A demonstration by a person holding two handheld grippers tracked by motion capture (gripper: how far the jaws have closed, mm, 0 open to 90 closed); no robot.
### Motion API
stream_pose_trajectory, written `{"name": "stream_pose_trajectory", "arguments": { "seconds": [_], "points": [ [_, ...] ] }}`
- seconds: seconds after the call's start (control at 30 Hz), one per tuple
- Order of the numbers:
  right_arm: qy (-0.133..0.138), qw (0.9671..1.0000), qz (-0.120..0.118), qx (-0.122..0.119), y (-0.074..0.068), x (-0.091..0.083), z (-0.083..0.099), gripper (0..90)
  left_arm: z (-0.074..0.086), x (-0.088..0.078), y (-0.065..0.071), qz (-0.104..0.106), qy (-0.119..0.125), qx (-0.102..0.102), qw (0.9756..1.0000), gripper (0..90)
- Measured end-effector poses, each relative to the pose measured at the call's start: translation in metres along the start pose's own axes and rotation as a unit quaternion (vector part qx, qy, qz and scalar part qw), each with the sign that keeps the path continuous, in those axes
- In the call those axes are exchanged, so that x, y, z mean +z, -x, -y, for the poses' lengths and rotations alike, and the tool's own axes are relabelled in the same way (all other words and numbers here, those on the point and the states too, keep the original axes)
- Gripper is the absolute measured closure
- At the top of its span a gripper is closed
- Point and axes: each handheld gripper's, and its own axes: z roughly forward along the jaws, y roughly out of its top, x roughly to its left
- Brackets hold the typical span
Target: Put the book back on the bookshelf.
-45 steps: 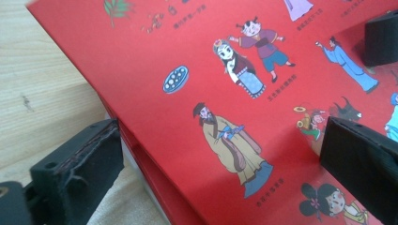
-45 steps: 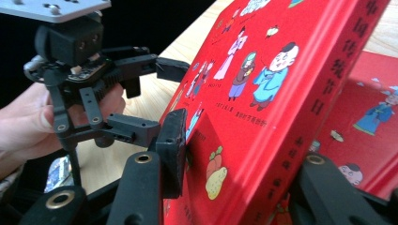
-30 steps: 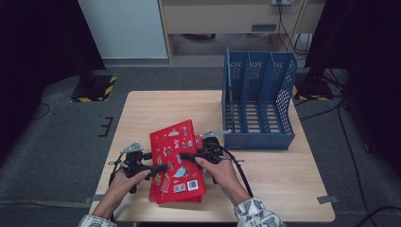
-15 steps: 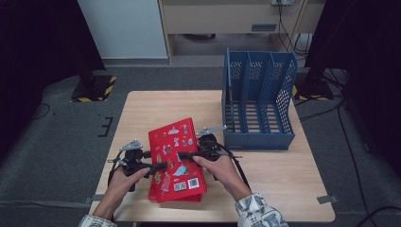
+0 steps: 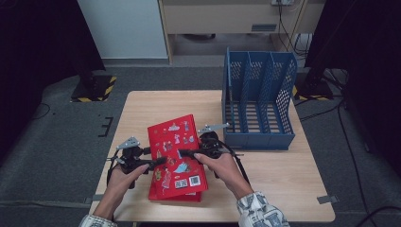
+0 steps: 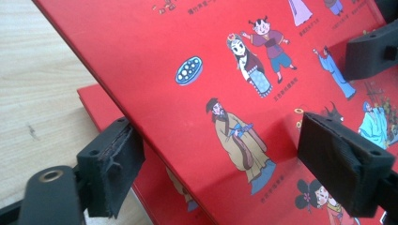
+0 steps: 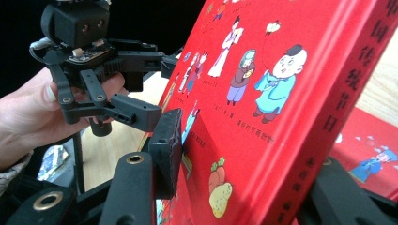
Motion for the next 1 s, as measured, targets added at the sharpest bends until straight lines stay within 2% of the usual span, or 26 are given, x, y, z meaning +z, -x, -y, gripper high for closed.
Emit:
{"name": "stream_pose_trajectory", "arguments": {
  "seconds": [0.1,0.33,0.77,1.0],
  "points": [
    [0.001,0.9999,0.006,-0.008,-0.002,-0.001,-0.003,54.1,-0.003,-0.003,0.0,-0.006,0.013,0.004,0.9999,17.8],
    [-0.003,0.9994,0.019,-0.03,-0.005,-0.002,-0.008,51.6,-0.008,-0.007,0.002,-0.018,0.025,0.013,0.9994,21.2],
    [0.001,0.9989,0.028,-0.037,-0.007,-0.004,-0.01,49.9,-0.013,-0.01,0.005,-0.029,0.036,0.026,0.9986,25.0],
    [0.005,0.998,0.036,-0.052,-0.009,-0.007,-0.016,49.9,-0.02,-0.015,0.007,-0.039,0.043,0.037,0.9976,28.4]
  ]
}}
